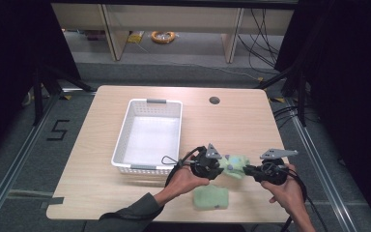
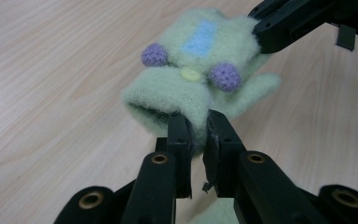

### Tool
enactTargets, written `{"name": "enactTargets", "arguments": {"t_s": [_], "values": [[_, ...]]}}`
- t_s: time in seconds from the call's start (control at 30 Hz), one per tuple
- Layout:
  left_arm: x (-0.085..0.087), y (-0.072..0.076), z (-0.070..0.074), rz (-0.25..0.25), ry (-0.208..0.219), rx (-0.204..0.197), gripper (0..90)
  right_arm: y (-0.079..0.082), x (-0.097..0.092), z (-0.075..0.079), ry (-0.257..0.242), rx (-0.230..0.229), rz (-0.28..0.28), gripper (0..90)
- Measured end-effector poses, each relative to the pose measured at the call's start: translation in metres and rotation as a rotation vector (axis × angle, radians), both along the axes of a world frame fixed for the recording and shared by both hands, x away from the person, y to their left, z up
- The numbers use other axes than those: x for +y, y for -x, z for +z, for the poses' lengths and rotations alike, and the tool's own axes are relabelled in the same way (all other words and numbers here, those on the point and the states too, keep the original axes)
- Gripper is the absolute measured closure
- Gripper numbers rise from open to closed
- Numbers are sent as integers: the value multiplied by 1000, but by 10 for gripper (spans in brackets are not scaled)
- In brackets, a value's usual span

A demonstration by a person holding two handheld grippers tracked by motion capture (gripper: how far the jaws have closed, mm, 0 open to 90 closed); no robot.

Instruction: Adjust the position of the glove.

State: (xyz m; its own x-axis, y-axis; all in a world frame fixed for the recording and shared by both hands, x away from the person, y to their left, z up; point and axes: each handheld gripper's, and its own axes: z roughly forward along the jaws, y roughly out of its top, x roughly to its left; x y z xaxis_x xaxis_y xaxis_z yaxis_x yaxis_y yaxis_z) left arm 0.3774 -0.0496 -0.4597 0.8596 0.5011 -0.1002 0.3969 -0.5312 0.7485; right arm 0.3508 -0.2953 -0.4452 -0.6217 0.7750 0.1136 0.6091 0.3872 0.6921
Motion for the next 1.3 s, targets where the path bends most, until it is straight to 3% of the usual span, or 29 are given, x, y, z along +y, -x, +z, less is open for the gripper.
{"name": "enactTargets", "arguments": {"t_s": [0.1,0.13,0.17,0.2,0.23,0.33,0.37,0.4,0.43,0.5,0.53,0.63,0.8,0.83,0.9,0.93,0.97,1.0,1.03,1.1,1.13,1.2,1.3], "values": [[6,1,-1,-2,-4,3,808,4,7,1,15,-3,19,841],[7,1,-2,13,0,2,808,6,10,1,-4,7,8,841],[8,-1,-3,16,-1,-3,807,7,13,-2,-9,-23,8,841],[9,-2,-4,22,-1,0,807,8,15,-2,-6,-17,13,841],[10,-3,-5,26,-6,1,806,11,17,-1,0,20,23,841],[11,-8,-7,32,-10,23,806,13,22,-5,-12,26,12,841],[11,-9,-8,27,-15,24,806,14,23,-6,-5,38,15,841],[10,-9,-8,39,-15,12,806,14,23,-8,6,14,28,841],[11,-8,-8,36,-16,14,806,18,27,-7,-16,30,25,842],[12,-8,-6,27,-13,15,806,19,28,-5,0,37,35,842],[15,-6,-4,20,-12,15,806,24,32,-6,-39,26,10,842],[21,-1,1,16,-9,8,805,36,39,4,-22,13,78,842],[37,16,6,-15,-10,2,805,49,49,6,-33,-6,119,841],[39,18,7,-15,-13,0,804,53,51,7,-40,21,112,841],[44,23,4,-23,-18,7,803,56,55,5,-44,5,137,841],[47,25,2,-23,-20,13,802,60,59,4,-53,35,125,841],[48,26,0,-37,-16,16,802,59,61,1,-47,15,155,841],[50,28,-1,-42,-27,8,801,64,66,-2,-50,54,156,840],[52,29,-3,-46,-23,13,801,64,66,-2,-50,54,156,840],[57,34,-3,-41,-61,24,799,64,70,-8,-40,70,174,839],[60,32,-4,-72,-87,18,799,64,70,-8,-40,70,174,839],[62,33,-8,-69,-76,41,795,66,76,-15,-50,75,193,836],[63,30,-11,-92,-107,43,794,67,82,-19,-46,82,202,832]]}}
